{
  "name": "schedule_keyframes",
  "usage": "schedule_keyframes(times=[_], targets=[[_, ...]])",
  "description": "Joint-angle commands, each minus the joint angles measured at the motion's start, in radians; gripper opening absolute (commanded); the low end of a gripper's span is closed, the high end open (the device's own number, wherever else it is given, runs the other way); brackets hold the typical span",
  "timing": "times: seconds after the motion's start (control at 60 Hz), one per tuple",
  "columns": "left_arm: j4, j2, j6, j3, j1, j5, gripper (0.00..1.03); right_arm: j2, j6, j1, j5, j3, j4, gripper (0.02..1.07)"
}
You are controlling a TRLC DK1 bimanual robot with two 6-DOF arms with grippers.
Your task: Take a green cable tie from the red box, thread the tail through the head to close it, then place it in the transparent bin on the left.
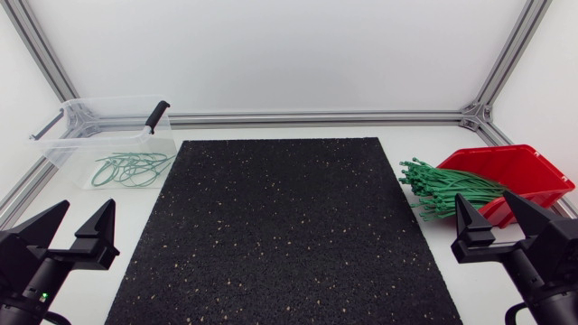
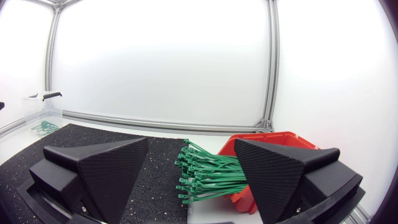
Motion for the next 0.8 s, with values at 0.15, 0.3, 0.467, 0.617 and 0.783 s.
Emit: schedule_keyframes(times=[0.15,0.3,0.467,0.617,0.783], targets=[[-0.015,-0.008,-0.012,-0.041,0.000,-0.004,0.99,-0.011,0.011,0.006,-0.004,-0.023,-0.005,1.02],[-0.015,-0.008,-0.012,-0.041,0.000,-0.004,0.99,-0.011,0.013,0.006,-0.004,-0.013,-0.005,1.02],[-0.015,-0.008,-0.012,-0.041,-0.002,-0.004,0.99,-0.011,0.041,0.014,-0.003,0.059,-0.066,1.02],[-0.015,-0.008,-0.012,-0.041,0.000,-0.004,0.99,-0.007,0.059,0.017,0.000,0.151,-0.120,1.02],[-0.015,-0.008,-0.012,-0.041,0.001,-0.004,0.99,0.055,0.059,0.028,-0.004,0.306,-0.206,1.02]])
